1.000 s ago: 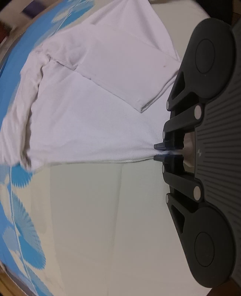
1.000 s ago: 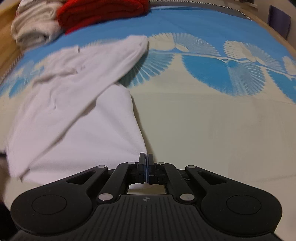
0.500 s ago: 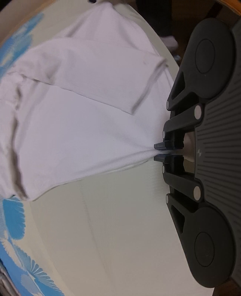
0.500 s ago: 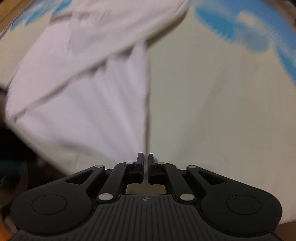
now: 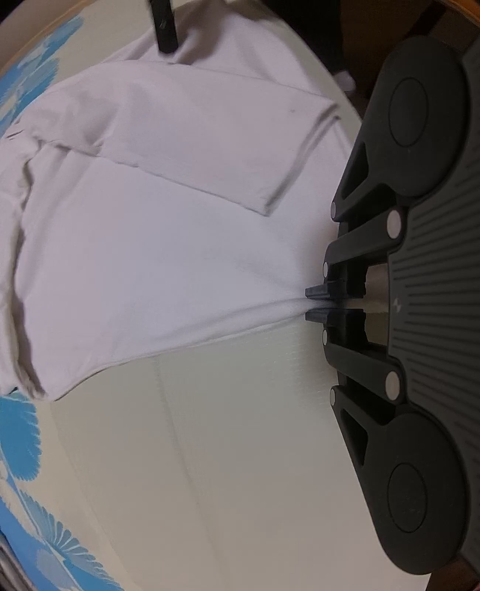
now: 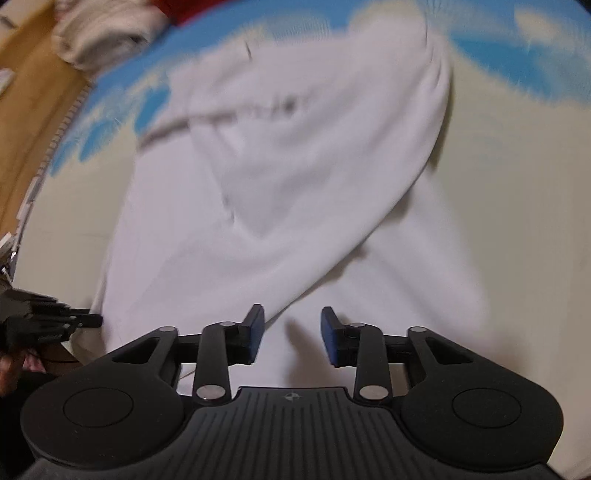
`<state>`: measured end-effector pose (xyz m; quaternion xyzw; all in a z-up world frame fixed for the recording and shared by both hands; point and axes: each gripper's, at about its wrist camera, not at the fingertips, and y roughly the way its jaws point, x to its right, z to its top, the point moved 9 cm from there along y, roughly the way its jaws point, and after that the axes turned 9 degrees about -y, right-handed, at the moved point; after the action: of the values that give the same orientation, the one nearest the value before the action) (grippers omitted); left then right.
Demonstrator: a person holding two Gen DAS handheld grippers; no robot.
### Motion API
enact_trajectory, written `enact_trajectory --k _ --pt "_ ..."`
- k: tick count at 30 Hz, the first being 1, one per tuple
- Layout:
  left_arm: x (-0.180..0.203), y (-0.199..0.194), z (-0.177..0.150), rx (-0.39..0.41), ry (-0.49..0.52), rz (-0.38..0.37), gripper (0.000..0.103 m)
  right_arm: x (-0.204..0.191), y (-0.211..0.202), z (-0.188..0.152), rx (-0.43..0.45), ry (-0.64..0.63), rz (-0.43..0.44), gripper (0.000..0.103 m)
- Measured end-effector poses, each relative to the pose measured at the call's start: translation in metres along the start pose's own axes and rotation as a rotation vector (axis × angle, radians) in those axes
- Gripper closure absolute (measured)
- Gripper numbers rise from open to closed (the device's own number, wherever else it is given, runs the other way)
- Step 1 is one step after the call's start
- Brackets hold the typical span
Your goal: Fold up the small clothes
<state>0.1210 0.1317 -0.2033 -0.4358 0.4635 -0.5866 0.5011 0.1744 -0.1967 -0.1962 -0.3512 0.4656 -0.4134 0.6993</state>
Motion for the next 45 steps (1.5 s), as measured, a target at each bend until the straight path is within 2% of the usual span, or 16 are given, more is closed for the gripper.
enact_trajectory --k 5,6,7,13,17,19,21,22,23,25,31,34,40,43,44,45 --pt "-0.002 -0.002 -0.005 0.009 0.032 -0.007 0.099 -0.01 0.015 0.007 0.01 0.102 0.031 0.068" --pt "-0.001 -0.002 -0.004 0.01 0.038 -0.012 0.099 -0.008 0.014 0.01 0.019 0.096 0.014 0.077" --pt "-0.003 0.0 -0.004 0.009 0.047 -0.014 0.099 0.001 0.015 0.016 0.028 0.094 0.0 0.101" --pt "0.005 0.003 0.001 0.005 0.156 0.013 0.098 0.043 -0.033 0.043 0.058 0.078 -0.06 0.101" --pt "0.01 0.004 0.003 0.006 0.203 0.022 0.098 0.147 -0.084 0.084 -0.063 -0.017 -0.278 0.101" --pt "0.013 0.005 0.005 0.008 0.217 0.022 0.098 0.223 -0.122 0.112 -0.066 -0.012 -0.548 0.1" --pt "0.013 0.005 0.006 0.007 0.225 0.02 0.098 0.297 -0.189 0.148 0.109 0.122 -0.904 0.096" --pt "0.013 0.005 0.005 0.007 0.224 0.019 0.098 0.316 -0.219 0.153 0.242 0.216 -0.972 0.086" --pt "0.012 0.005 0.006 0.007 0.222 0.017 0.098 0.325 -0.237 0.154 0.352 0.303 -0.97 0.065" --pt "0.011 0.005 0.007 0.006 0.219 0.01 0.098 0.333 -0.241 0.14 0.501 0.458 -0.859 0.047" --pt "0.005 -0.001 0.013 0.017 0.181 0.003 0.095 0.347 -0.152 0.08 0.502 0.555 -0.572 0.05" --pt "0.003 -0.014 0.029 0.061 0.12 -0.002 0.095 0.379 -0.138 0.065 0.522 0.805 -0.43 0.053" --pt "0.01 -0.033 0.059 0.138 0.012 0.012 0.095 0.415 -0.13 0.051 0.617 0.961 -0.373 0.053" --pt "0.015 -0.036 0.073 0.149 -0.018 0.033 0.095 0.436 -0.125 0.057 0.676 1.011 -0.353 0.064" --pt "0.019 -0.038 0.078 0.154 -0.021 0.044 0.095 0.44 -0.123 0.064 0.672 0.994 -0.347 0.096" --pt "0.021 -0.039 0.08 0.159 -0.024 0.051 0.095 0.443 -0.12 0.069 0.646 0.975 -0.361 0.1"
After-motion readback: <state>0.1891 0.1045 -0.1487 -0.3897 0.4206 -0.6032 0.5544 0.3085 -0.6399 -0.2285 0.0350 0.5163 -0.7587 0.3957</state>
